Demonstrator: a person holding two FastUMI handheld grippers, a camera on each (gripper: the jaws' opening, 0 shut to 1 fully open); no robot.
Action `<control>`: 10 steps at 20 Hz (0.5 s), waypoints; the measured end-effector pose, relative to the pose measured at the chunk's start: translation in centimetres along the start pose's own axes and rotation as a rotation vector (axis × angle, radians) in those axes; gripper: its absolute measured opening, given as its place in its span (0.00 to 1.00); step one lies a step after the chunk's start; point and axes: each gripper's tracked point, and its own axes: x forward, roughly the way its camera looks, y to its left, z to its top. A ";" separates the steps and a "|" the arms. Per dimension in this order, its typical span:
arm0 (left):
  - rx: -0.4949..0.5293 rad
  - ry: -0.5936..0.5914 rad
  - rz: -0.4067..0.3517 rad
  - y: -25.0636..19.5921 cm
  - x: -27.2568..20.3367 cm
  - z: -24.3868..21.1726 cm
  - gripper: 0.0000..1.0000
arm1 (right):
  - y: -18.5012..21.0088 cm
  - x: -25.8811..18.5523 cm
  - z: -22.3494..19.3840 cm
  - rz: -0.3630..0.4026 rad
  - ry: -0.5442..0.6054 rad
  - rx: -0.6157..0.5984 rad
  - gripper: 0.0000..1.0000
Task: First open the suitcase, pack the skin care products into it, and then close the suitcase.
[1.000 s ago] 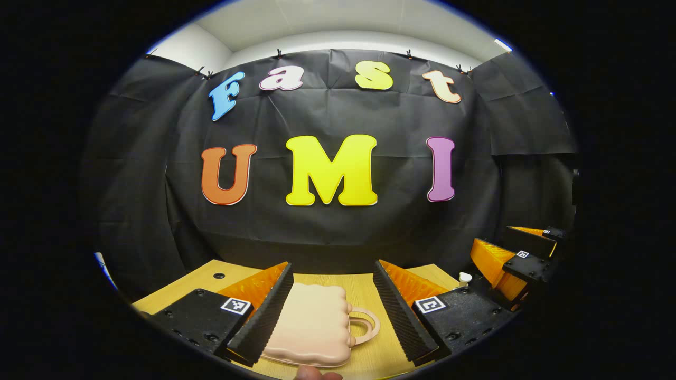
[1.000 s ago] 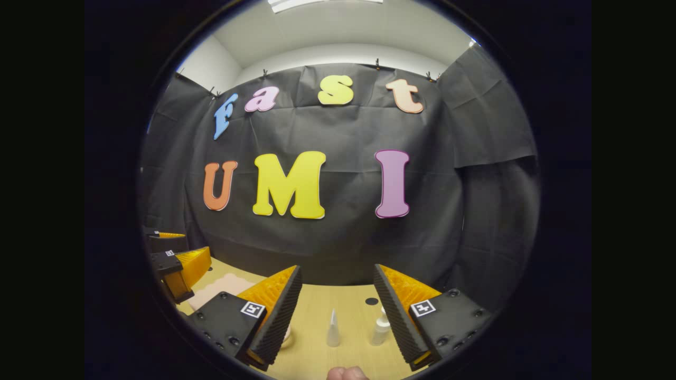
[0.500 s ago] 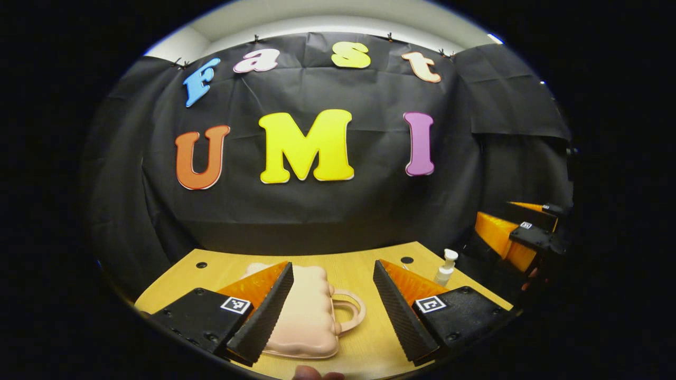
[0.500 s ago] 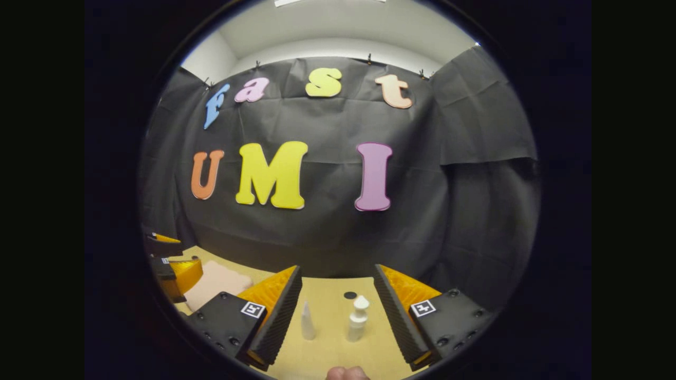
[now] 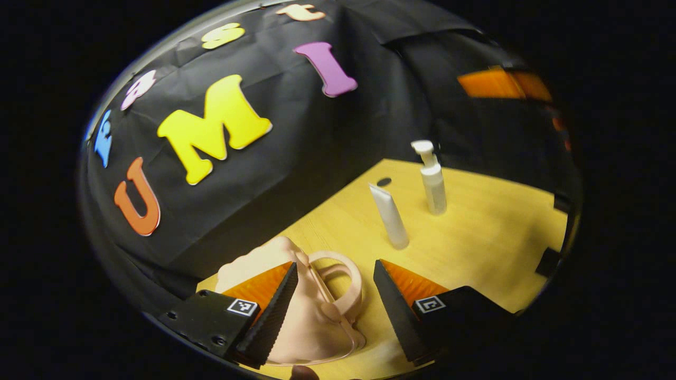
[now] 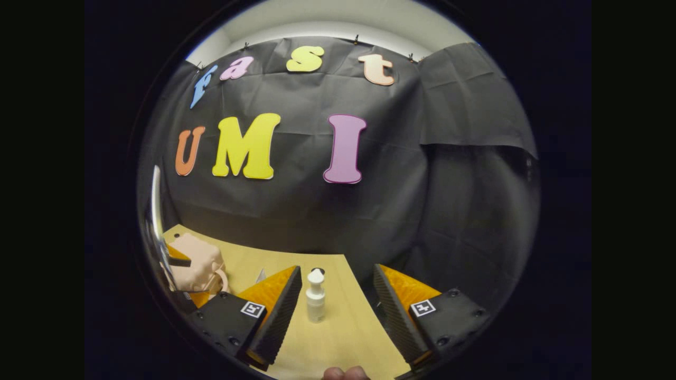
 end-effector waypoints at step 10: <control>0.265 0.231 -0.050 -2.6 5.4 -4.9 0.52 | -3.2 1.3 -2.9 -0.032 0.070 0.030 0.81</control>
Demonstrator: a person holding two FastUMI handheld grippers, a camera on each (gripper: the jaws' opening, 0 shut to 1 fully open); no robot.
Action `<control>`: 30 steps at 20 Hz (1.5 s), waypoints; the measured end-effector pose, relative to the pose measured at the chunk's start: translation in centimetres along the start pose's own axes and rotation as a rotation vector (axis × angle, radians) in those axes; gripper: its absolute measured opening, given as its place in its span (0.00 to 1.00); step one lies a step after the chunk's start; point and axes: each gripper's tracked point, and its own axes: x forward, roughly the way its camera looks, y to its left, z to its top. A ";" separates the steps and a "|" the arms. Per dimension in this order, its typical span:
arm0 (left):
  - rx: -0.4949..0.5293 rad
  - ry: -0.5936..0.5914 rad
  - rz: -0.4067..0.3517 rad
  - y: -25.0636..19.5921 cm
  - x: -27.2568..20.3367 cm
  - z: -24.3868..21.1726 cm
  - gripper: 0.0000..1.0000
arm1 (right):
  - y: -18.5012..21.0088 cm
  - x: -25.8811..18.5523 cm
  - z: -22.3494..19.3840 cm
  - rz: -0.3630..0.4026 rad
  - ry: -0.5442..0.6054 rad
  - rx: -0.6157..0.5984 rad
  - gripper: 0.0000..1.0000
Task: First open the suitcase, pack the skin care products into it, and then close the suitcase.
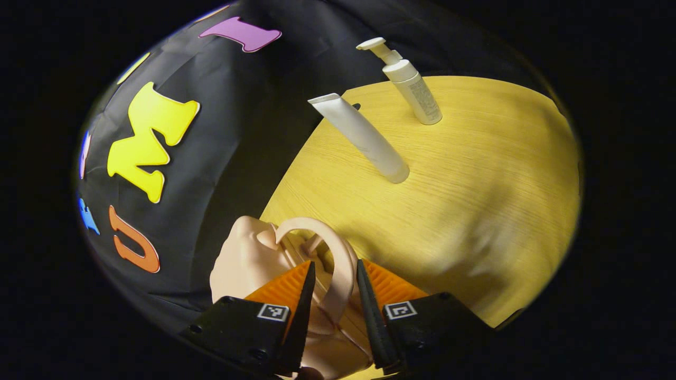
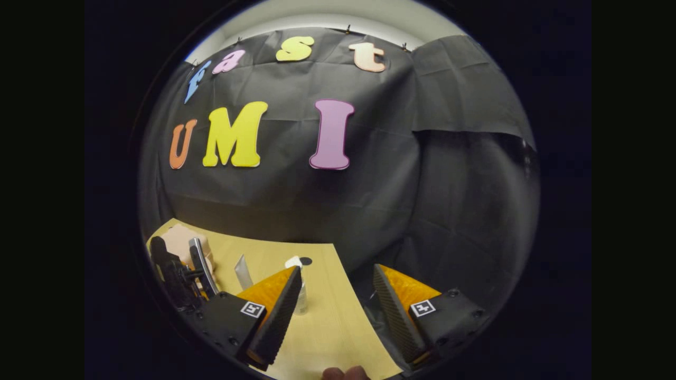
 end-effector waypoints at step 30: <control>-0.629 -0.326 0.328 28.1 -14.4 -8.4 0.03 | 13.9 -2.4 9.1 0.213 -0.128 -0.016 0.81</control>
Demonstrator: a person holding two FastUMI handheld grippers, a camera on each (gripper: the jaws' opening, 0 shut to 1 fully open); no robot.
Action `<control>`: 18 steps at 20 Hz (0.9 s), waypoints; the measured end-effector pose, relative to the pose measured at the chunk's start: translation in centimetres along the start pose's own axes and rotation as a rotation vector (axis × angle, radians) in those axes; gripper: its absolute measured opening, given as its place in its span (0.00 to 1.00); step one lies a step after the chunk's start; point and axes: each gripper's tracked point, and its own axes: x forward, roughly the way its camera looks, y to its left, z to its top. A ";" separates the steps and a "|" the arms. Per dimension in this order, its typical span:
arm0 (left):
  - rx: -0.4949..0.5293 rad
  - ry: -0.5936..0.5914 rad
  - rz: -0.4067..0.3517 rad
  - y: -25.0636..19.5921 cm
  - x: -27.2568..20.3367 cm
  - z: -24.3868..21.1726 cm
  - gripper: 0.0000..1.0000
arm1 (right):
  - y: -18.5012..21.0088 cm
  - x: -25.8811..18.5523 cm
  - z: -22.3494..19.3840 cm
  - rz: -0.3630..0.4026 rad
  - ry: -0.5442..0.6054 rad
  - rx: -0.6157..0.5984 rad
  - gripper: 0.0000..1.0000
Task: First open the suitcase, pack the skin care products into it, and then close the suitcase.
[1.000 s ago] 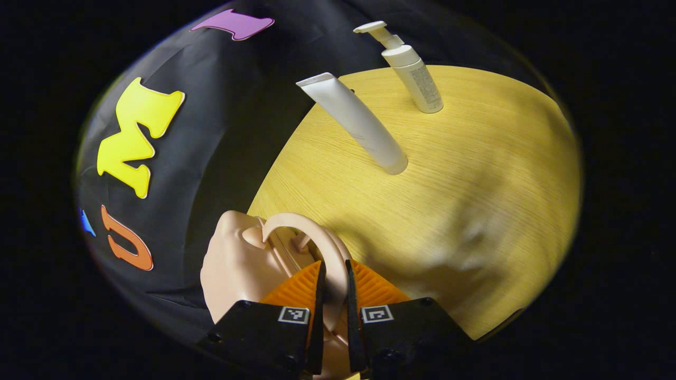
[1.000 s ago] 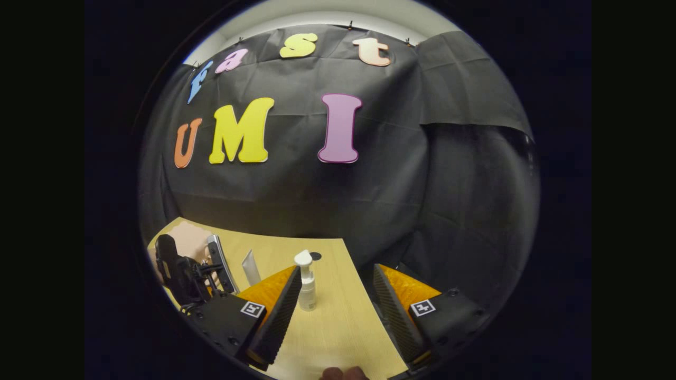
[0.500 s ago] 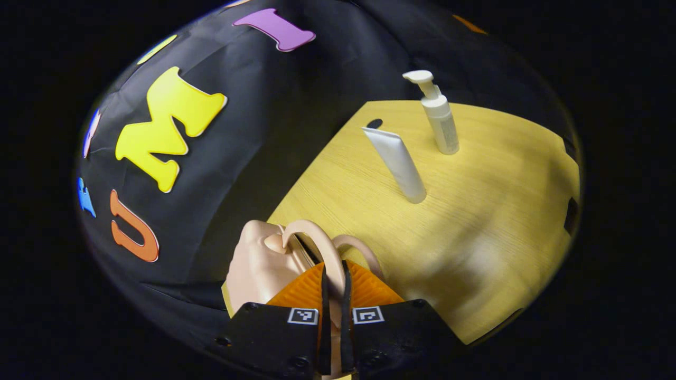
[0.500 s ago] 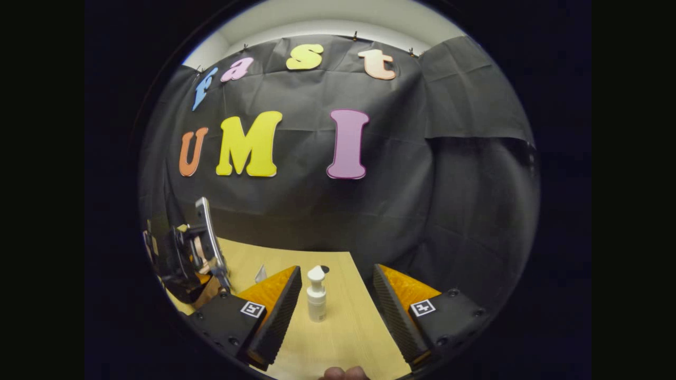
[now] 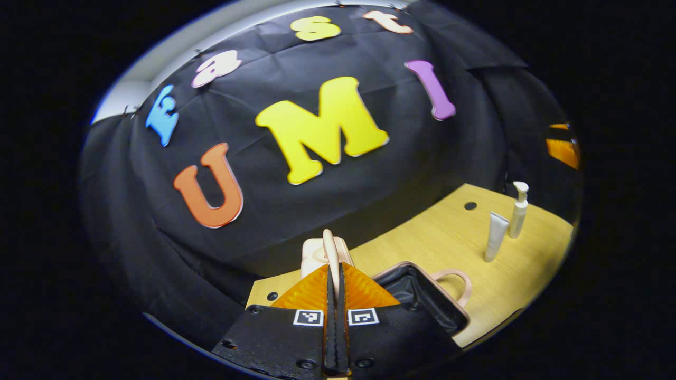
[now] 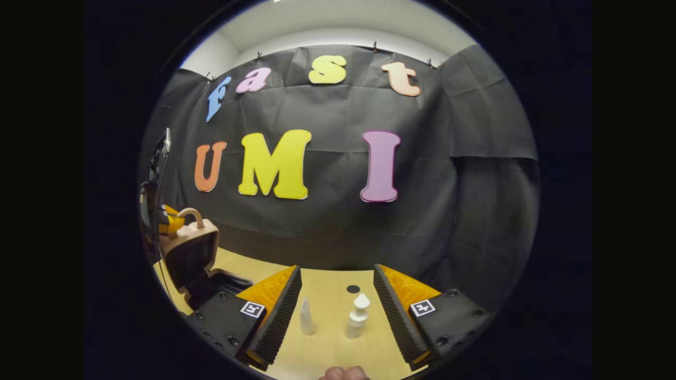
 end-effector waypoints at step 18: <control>-0.790 0.228 0.072 19.9 6.4 -31.1 0.03 | 11.2 -0.1 1.6 0.067 0.039 -0.146 0.81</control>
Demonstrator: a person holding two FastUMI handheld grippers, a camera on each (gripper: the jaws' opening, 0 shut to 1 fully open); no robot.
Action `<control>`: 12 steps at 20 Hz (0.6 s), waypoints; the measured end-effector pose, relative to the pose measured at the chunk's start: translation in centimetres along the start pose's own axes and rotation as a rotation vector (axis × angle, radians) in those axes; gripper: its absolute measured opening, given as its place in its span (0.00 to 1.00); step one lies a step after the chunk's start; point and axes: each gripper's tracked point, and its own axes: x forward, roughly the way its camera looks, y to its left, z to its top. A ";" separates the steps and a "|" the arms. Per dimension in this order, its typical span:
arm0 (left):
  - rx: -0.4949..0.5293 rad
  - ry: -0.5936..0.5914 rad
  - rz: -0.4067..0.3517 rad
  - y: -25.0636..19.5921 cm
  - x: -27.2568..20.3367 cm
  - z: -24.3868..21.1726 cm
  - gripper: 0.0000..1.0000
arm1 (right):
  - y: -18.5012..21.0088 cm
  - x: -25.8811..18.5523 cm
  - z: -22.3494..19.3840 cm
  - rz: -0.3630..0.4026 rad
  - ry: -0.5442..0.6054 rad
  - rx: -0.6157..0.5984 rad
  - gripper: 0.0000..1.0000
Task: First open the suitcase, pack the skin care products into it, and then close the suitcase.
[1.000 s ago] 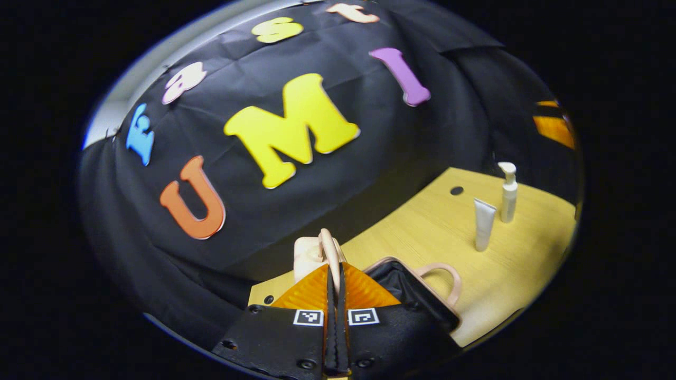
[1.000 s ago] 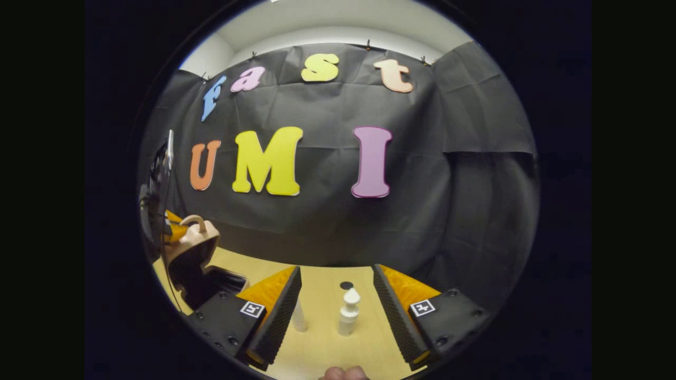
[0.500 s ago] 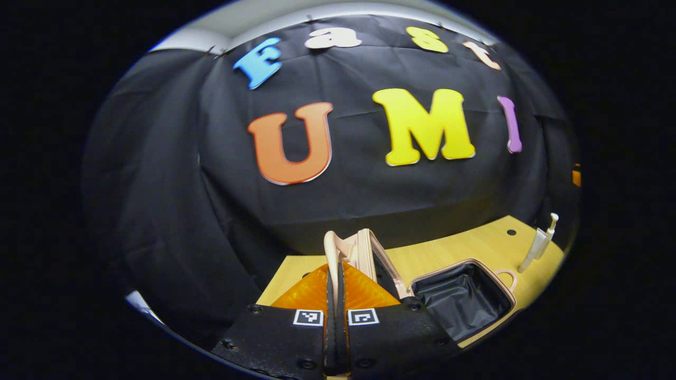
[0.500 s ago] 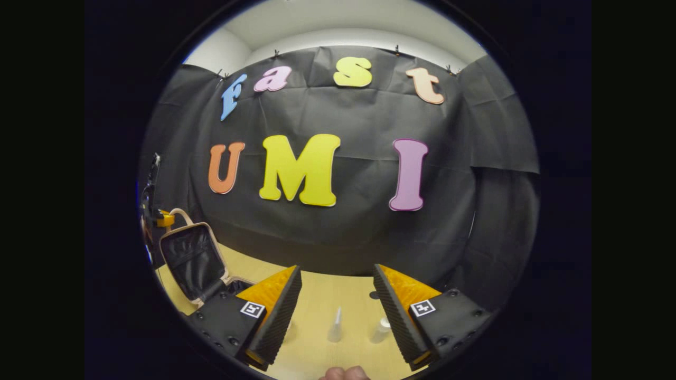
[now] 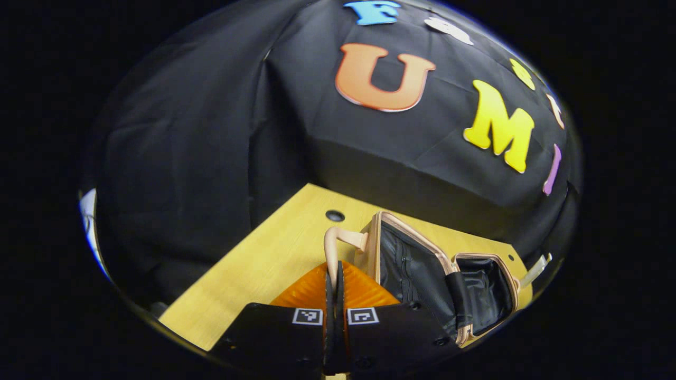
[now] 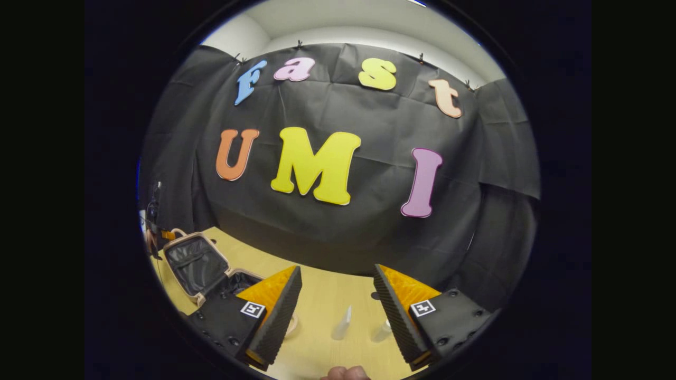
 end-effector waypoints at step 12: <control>-0.107 0.172 0.110 4.9 1.8 -6.1 0.28 | 0.3 0.0 -1.8 -0.017 0.049 0.010 0.81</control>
